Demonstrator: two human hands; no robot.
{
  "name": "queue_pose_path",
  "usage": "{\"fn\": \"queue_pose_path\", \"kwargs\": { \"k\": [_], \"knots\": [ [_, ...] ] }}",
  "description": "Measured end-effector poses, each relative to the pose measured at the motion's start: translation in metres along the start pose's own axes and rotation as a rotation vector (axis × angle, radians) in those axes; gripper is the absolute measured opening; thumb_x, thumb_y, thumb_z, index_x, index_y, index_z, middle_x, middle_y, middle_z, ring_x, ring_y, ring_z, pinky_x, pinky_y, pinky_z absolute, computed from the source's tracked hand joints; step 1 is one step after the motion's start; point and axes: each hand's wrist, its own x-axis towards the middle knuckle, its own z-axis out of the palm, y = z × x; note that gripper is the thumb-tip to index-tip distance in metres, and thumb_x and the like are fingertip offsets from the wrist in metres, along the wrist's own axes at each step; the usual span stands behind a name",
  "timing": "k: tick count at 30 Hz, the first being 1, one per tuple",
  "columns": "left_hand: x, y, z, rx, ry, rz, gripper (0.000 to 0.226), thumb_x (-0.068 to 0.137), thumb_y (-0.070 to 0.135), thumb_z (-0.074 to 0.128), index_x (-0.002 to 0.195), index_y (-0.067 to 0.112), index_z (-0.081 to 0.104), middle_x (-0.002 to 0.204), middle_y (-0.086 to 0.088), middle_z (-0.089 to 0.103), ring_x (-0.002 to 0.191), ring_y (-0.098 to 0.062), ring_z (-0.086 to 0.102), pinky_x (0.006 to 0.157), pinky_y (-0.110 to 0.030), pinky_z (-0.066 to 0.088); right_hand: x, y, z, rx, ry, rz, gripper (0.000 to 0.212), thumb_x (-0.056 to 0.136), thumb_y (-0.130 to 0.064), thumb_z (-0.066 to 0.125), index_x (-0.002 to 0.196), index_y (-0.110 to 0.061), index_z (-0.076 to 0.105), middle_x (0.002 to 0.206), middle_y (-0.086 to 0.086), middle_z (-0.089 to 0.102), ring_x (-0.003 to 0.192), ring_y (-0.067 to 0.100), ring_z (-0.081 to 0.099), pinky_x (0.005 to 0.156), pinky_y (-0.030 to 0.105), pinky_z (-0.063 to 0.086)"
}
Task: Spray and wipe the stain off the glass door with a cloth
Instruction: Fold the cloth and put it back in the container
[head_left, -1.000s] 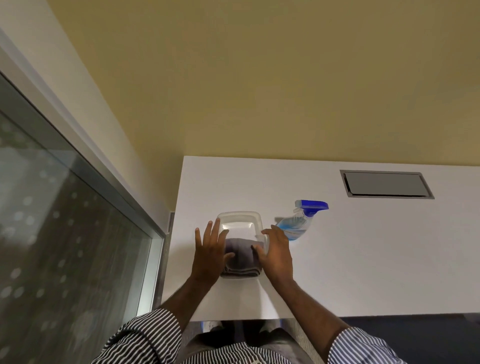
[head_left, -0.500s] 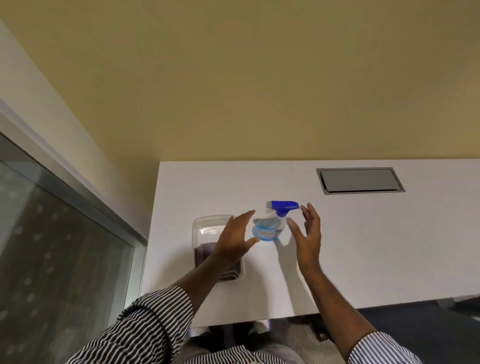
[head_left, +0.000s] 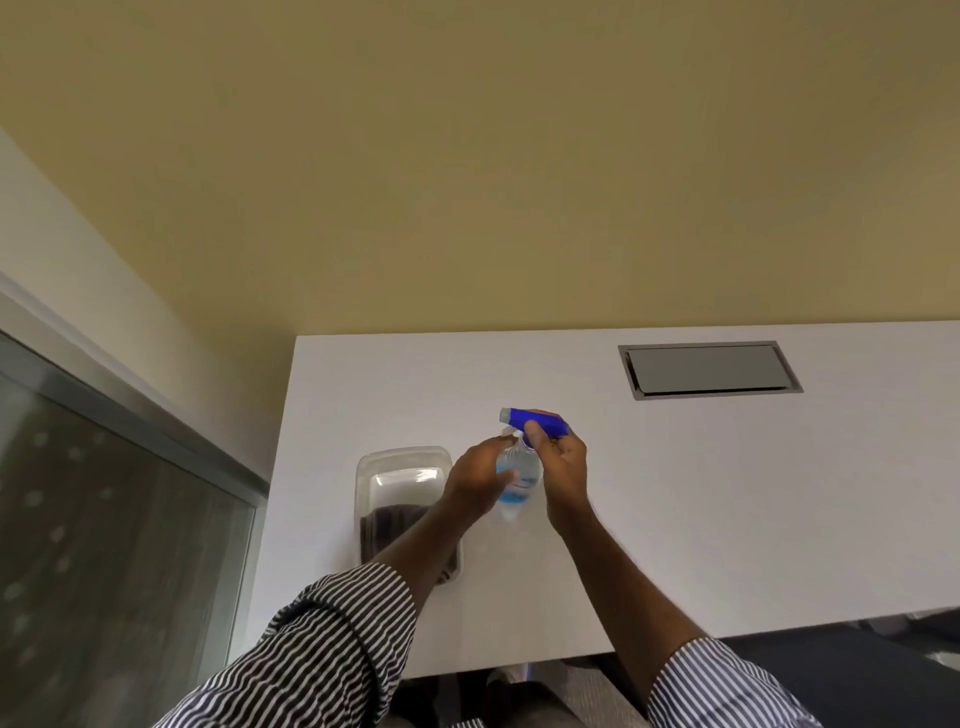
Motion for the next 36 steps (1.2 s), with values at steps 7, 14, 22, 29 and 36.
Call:
{"fn": "queue_pose_path", "kwargs": {
  "k": [7,14,22,29,36],
  "knots": [
    [0.01,0.001,-0.006,-0.083,0.004,0.026,0.049,0.083,0.047,0.067,0.126,0.023,0.062,0.119,0.0,0.071,0.106,-0.021,0.068,0.099,-0.051,0.056,0.008,-0.026,0.009,0.039,0.168,0.01,0.026,0.102,-0.021,0.06,0.118,-0.002,0.067,0.091,0.004,0.071,0.076,0.003,0.069,0.072,0.015,0.052],
    [-0.022,0.043,-0.074,-0.056,0.17,0.17,0.049,0.083,0.043,0.077,0.128,0.025,0.064,0.119,0.007,0.069,0.103,-0.014,0.068,0.091,-0.04,0.06,0.006,-0.097,0.041,0.094,-0.06,-0.199,0.043,0.093,-0.032,0.065,0.12,0.001,0.061,0.1,0.008,0.07,0.079,0.002,0.067,0.073,0.016,0.053],
    [-0.052,-0.009,-0.142,-0.058,0.225,0.071,0.05,0.081,0.038,0.082,0.126,0.024,0.065,0.119,0.006,0.07,0.105,-0.016,0.069,0.089,-0.035,0.062,-0.01,-0.08,0.11,0.108,-0.225,-0.128,0.052,0.089,-0.041,0.064,0.123,-0.001,0.059,0.105,0.012,0.071,0.083,0.005,0.07,0.073,0.019,0.055],
    [-0.052,-0.063,-0.144,-0.152,0.213,-0.038,0.054,0.073,0.052,0.079,0.115,0.02,0.066,0.109,0.002,0.074,0.1,-0.021,0.074,0.09,-0.045,0.063,-0.014,-0.035,0.137,0.028,-0.31,-0.078,0.016,0.099,-0.016,0.065,0.111,-0.008,0.06,0.095,0.002,0.07,0.083,0.013,0.074,0.073,0.023,0.058],
    [-0.047,-0.087,-0.125,0.021,0.242,-0.004,0.049,0.083,0.028,0.082,0.122,0.005,0.065,0.118,-0.011,0.074,0.101,-0.026,0.074,0.089,-0.03,0.059,-0.021,-0.008,0.143,-0.012,-0.325,-0.081,0.042,0.082,-0.052,0.061,0.1,-0.014,0.06,0.088,-0.007,0.067,0.08,0.011,0.069,0.077,0.025,0.057]
  ]
}}
